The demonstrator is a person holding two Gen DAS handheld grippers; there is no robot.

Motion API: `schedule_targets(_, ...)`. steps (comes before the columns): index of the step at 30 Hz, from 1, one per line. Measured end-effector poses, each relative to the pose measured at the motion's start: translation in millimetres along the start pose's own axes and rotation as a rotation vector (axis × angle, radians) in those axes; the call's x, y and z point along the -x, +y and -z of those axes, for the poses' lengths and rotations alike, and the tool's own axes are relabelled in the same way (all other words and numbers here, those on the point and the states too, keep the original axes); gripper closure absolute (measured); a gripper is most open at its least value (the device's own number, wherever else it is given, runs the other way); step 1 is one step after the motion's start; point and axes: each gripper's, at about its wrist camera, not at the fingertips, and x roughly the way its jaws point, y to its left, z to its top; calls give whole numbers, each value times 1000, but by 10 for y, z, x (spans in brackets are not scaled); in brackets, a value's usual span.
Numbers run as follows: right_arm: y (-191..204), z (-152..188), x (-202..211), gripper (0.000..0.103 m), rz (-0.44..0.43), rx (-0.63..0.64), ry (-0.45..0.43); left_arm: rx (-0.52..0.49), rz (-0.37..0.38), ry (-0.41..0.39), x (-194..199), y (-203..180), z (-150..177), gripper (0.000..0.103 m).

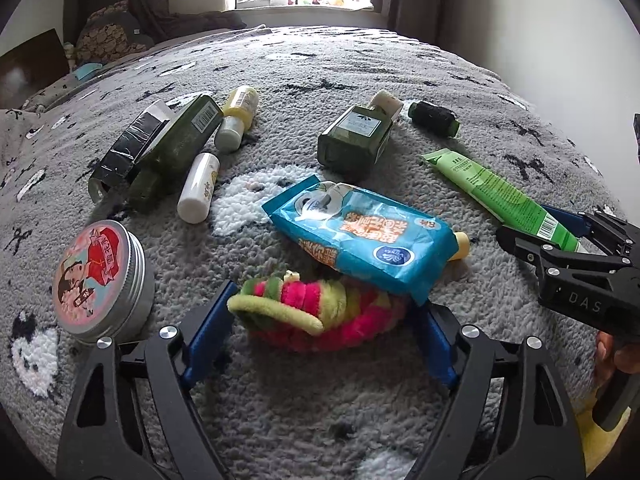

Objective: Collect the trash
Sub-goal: 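Grasp the fuzzy pink-yellow toy with the left gripper while the right gripper grasps the green tube, then carry the toy and green tube over the bin beside the bed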

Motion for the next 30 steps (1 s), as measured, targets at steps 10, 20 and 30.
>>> schedule_targets(10,51,123,194,59,11,19,-10,-29,7,-9,157,-33,121,34)
schedule_targets(20,242,519,540,59,28,42,-8,-27,-1,-26,586,-28,515,34)
schedule_targets(30,364,863,1133,59,-31,33,-74,-24,-11,-80,1121,-33,860,34)
